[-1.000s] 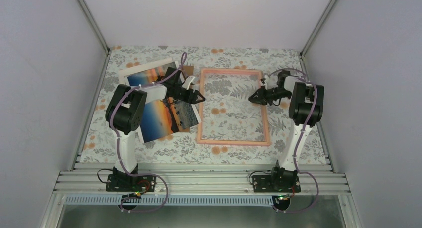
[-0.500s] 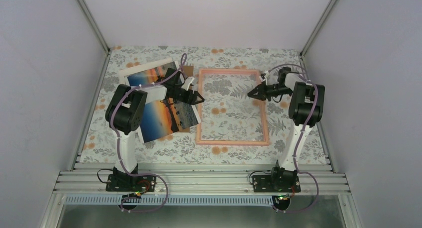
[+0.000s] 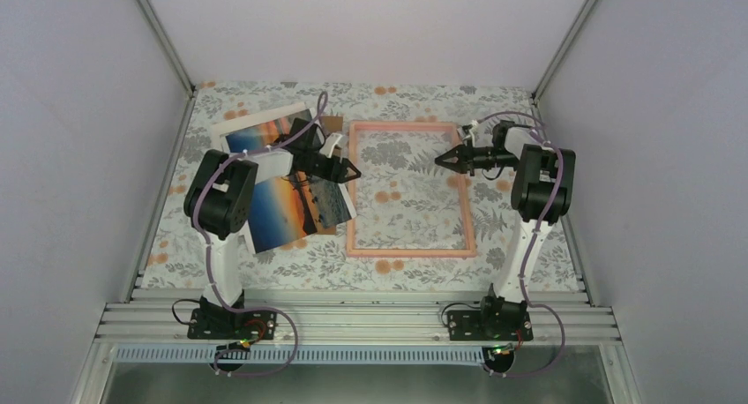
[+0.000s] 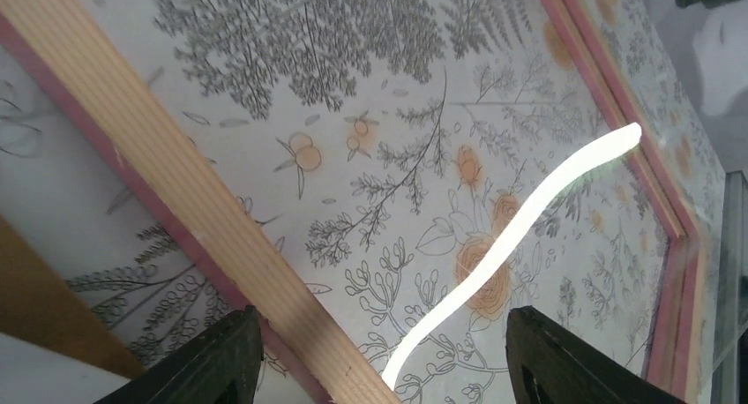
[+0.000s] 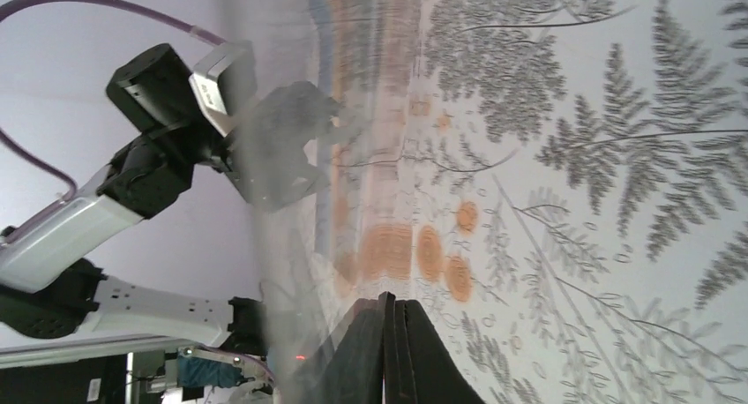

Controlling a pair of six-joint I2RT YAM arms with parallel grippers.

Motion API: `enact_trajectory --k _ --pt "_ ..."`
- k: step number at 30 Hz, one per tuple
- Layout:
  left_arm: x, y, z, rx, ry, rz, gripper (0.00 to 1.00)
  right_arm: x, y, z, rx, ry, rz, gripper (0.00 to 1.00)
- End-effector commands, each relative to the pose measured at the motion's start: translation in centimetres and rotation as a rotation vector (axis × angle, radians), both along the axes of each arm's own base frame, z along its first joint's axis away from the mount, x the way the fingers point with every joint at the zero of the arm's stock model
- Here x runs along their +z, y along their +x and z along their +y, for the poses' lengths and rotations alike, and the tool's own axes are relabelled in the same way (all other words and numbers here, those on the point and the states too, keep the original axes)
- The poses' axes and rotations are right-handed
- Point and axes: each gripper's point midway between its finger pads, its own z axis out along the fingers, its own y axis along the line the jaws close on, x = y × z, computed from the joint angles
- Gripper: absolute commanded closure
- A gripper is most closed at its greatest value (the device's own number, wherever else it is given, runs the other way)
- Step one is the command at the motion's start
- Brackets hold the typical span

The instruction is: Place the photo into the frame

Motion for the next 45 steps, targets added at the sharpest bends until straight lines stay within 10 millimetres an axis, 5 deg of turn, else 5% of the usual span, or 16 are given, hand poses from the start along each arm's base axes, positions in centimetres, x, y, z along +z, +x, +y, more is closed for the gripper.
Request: enact_trajectory --k 1,10,15,20,26,33,41,45 --pt "4.8 1.3 1.1 0.014 -0.053 -0.12 0.3 5.5 -0.4 0.7 0.013 0.134 -0.125 0.96" --pt "13.4 3.3 6.3 0.113 -0.09 -0.281 0.28 12.6 -2.6 1.3 0.012 0.253 -0.259 0.96" --pt "15.3 3.2 9.6 0.19 -0.066 -0.333 0.27 15.6 -4.0 2.2 0.032 0.315 -0.305 0.96" --pt "15.0 2.4 10.7 0.212 -0.049 -0.339 0.27 17.1 -5.4 2.8 0.048 0.361 -0.286 0.96" --pt "8.7 1.6 10.9 0.146 0.139 -0.287 0.27 16.3 -5.5 2.9 0.047 0.357 -0.259 0.96" --pt "0.9 -3.6 9.2 -0.089 0.461 -0.301 0.27 16.1 -4.8 2.5 0.035 0.329 -0.267 0.96" --pt "-5.2 -7.3 14.5 -0.215 0.701 -0.246 0.27 15.2 -5.2 2.4 0.024 0.346 -0.201 0.96" --pt "-5.9 -7.5 17.4 -0.212 0.736 -0.238 0.27 15.1 -5.5 2.5 0.025 0.368 -0.159 0.96"
